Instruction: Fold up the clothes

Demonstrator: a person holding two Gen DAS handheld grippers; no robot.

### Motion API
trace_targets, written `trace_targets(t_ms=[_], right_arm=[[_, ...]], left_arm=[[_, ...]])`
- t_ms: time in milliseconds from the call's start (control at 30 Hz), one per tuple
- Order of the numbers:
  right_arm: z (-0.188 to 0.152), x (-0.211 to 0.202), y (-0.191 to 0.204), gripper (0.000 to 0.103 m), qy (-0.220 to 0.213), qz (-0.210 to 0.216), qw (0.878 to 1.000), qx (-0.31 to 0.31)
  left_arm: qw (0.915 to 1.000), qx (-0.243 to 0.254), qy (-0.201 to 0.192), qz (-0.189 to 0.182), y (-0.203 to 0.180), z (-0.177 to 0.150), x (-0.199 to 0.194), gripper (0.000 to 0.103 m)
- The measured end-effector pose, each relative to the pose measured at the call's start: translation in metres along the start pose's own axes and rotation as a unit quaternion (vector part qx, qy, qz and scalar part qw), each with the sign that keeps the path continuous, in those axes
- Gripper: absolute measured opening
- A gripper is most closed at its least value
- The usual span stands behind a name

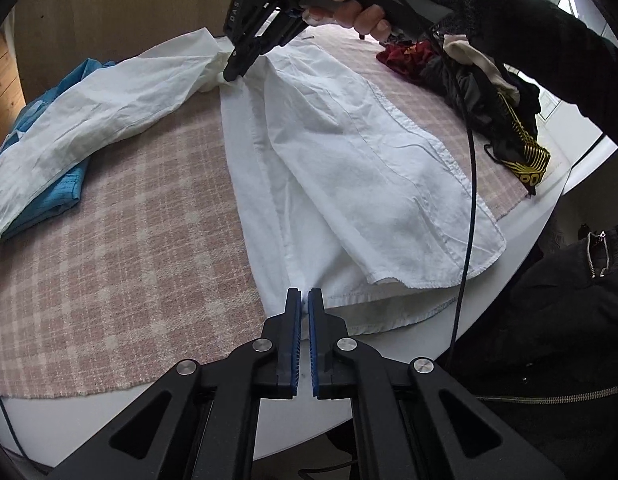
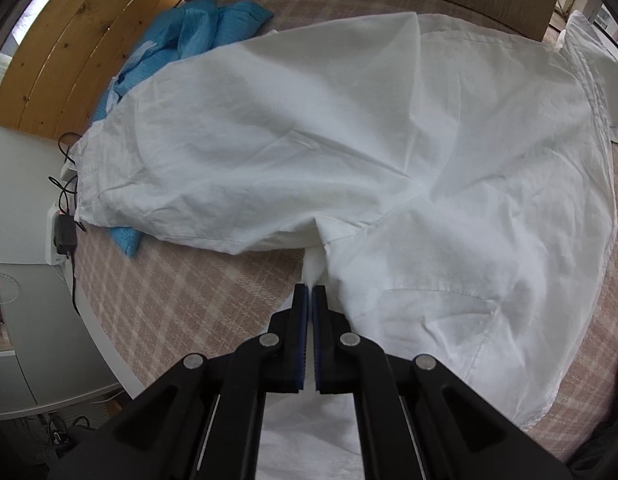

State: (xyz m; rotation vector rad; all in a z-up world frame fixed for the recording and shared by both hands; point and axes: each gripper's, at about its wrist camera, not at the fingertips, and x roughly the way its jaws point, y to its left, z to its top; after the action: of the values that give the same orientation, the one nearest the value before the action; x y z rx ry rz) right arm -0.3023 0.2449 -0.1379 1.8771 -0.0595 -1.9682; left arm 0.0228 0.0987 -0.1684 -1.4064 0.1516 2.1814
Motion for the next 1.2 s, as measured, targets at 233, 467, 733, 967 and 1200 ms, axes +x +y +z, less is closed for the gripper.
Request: trace_targets(t_ms=[233,467,733,967,1200], right_arm=[[0.031,0.027,0.006,0.002,-0.014,0.025,0.999,0.024],[0.009,0.054,0.054,0.004,0.038,-0.02,0.999,-0.015],[-0.008,0.049,0.053,0.023,0.057,-0.076,0.995,-0.019],[-0.013,0.03,0.055,0.024,0.032,-0.092,0.995,-0.023],[-0.001,0.062,0.041,0.024,0.07,-0.092,0.993,0.001]], left_arm=[[0.9992,-0.04,0.0,-0.003,0.021,-0.009,0.009,0.002],[0.9994,-0.031,-0.003,-0.013,0.015,-0.008,0.004,0.002],[0.9997,-0.007,0.002,-0.024,0.007,-0.006,0.005,0.002],[0.9996,0.001,0.005,-0.029,0.009,-0.007,0.004,0.002],[0.9993,0.01,0.002,-0.036,0.007,-0.006,0.005,0.002]])
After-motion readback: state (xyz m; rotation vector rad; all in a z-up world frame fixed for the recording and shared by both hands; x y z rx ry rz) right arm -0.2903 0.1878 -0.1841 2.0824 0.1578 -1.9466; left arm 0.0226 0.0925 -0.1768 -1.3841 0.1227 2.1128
